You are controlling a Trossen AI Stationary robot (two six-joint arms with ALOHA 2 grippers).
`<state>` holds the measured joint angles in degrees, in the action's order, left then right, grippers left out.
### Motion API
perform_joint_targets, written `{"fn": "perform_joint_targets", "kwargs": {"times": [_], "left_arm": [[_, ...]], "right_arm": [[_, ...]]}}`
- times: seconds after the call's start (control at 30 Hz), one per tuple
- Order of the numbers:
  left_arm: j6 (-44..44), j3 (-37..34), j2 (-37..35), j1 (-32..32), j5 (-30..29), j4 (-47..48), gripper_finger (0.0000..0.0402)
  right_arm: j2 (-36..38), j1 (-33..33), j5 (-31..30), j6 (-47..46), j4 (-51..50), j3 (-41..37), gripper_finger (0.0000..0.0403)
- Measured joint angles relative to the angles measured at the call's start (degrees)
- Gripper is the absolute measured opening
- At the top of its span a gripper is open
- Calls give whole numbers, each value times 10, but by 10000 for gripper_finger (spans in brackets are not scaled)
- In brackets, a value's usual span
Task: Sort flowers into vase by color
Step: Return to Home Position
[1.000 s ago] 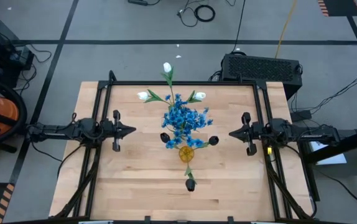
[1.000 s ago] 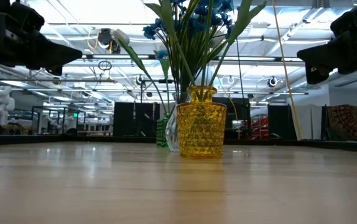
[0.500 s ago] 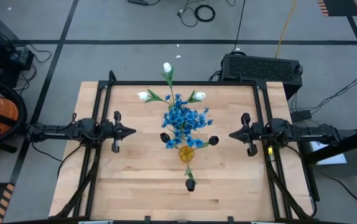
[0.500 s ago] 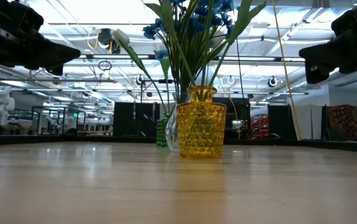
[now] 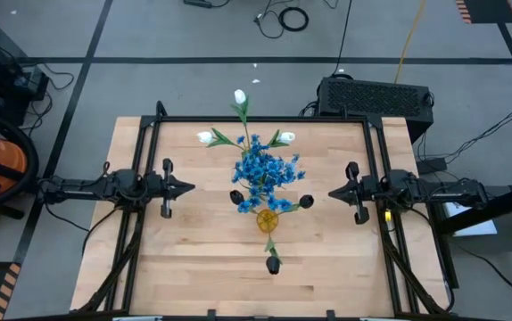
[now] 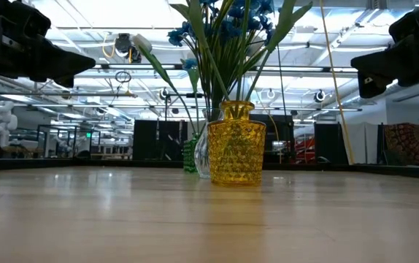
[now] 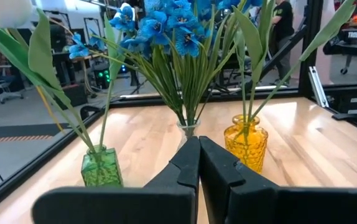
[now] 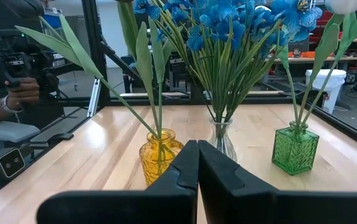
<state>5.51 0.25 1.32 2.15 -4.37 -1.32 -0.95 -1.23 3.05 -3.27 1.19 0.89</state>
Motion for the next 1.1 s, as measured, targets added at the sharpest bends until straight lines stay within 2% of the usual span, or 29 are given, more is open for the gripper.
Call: {"fn": "perform_joint_targets", "kwargs": {"times": [1.1], "left_arm": [[-21,0,1,0,-10,-4,11]], "right_arm": [[0,0,0,-21,2,0,0]]}}
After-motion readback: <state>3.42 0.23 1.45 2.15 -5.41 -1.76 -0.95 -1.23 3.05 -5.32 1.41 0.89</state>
